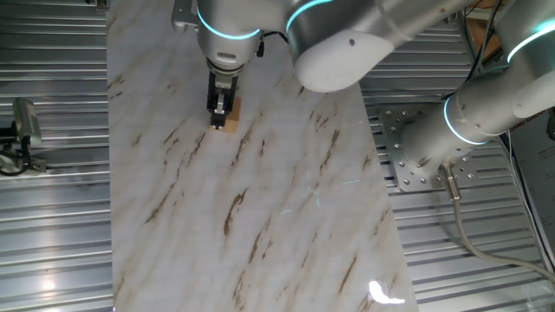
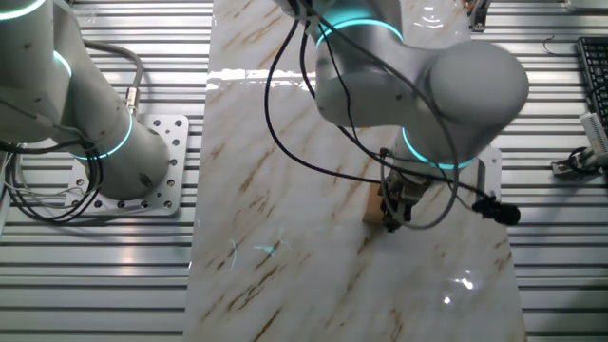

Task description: Hold a small block with the gripper and sweep it from left to right on the table

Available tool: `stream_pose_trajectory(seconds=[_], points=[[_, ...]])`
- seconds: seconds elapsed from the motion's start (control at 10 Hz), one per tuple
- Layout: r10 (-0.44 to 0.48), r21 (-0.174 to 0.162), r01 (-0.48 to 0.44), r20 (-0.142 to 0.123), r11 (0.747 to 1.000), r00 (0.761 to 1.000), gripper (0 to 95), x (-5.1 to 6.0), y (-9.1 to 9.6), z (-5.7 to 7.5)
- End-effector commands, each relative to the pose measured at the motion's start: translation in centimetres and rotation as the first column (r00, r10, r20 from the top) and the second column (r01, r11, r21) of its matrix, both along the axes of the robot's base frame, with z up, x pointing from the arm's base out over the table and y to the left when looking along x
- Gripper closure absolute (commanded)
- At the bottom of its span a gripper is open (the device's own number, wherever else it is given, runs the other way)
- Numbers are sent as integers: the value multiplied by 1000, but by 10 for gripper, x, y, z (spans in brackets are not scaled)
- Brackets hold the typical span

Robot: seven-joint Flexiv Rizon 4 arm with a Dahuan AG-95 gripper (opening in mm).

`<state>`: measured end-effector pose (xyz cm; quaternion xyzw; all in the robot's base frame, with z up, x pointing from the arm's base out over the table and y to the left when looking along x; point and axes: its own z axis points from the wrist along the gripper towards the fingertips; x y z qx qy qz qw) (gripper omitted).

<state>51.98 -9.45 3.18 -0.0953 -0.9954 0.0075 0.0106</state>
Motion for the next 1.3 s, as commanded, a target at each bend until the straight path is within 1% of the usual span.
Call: stream_pose_trajectory(seconds=[0.1,0.2,0.3,0.4,0.5,0.6,0.7,0.8,0.9,1.1,1.2,1.3], points=[[-27,55,26,19,998,999,950,0,3,-15],[-46,91,44,24,995,999,950,0,5,-15],[-44,88,42,20,995,999,950,0,8,-15],[-33,40,32,22,999,999,950,0,12,-15],[-34,33,33,25,999,999,950,0,14,-16],[-28,14,28,24,1000,999,950,-1,17,-16],[-29,14,29,23,999,999,950,-1,18,-16],[-44,29,43,26,999,999,950,-1,24,-17],[-26,-30,27,21,999,999,950,-2,27,-17],[-51,50,49,38,998,998,950,-2,28,-17],[-69,97,66,31,993,997,950,-2,30,-17],[-61,73,59,24,996,998,950,-2,32,-17]])
